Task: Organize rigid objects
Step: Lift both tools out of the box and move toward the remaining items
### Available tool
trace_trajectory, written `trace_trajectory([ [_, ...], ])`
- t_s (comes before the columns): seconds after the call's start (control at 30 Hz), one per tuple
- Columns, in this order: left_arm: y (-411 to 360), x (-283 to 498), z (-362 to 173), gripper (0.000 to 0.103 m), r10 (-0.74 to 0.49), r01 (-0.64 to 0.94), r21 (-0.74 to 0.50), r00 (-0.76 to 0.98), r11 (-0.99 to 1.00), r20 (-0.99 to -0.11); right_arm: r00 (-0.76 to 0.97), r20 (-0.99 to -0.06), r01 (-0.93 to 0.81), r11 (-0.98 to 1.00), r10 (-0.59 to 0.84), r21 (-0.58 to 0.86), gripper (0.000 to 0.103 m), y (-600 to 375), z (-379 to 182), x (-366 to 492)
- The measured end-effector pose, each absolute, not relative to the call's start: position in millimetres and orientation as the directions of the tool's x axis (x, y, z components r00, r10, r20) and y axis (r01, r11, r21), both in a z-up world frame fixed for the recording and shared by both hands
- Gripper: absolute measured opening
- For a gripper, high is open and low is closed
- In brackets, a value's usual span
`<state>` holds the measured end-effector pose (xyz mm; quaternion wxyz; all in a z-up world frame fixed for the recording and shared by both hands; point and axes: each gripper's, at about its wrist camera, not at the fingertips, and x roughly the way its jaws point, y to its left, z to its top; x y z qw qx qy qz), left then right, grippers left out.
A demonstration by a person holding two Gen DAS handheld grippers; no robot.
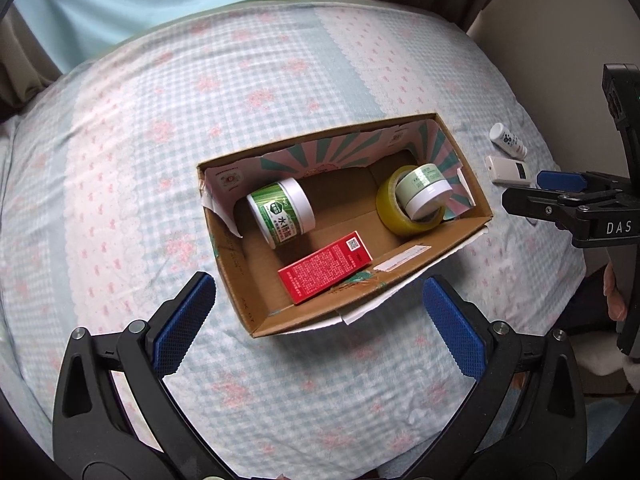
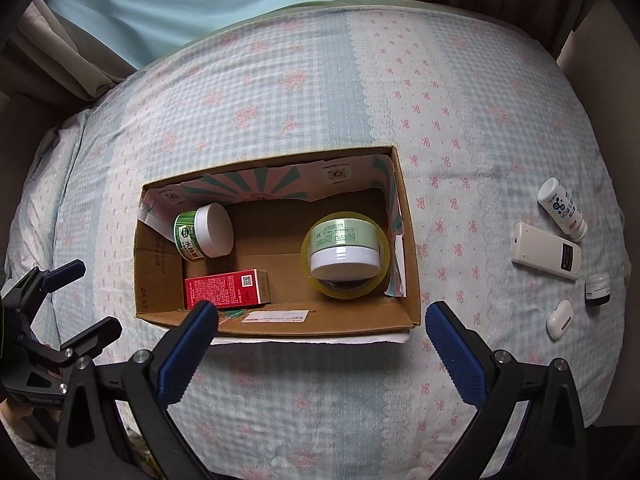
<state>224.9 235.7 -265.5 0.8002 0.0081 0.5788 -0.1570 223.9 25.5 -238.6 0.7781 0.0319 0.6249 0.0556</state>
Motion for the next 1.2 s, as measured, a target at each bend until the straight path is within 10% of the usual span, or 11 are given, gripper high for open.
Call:
trace_trajectory([
  [0.8,102.3,156.0,-188.6,0.103,-0.257,0.233,-0.173,0.399,0.957,-0.880,0.349,-0.937,0.126,0.991,0.007,0.054,0.103,-145.2,-143.6,133.5],
  [1.2,-65.6,194.4,-185.7,0.103,-0.283,0.490,-0.101,0.313,0.866,-0.906,0.374,-0.924,0.229,0.973,-0.079,0.010,0.103,-289.0,-135.5,120.2],
])
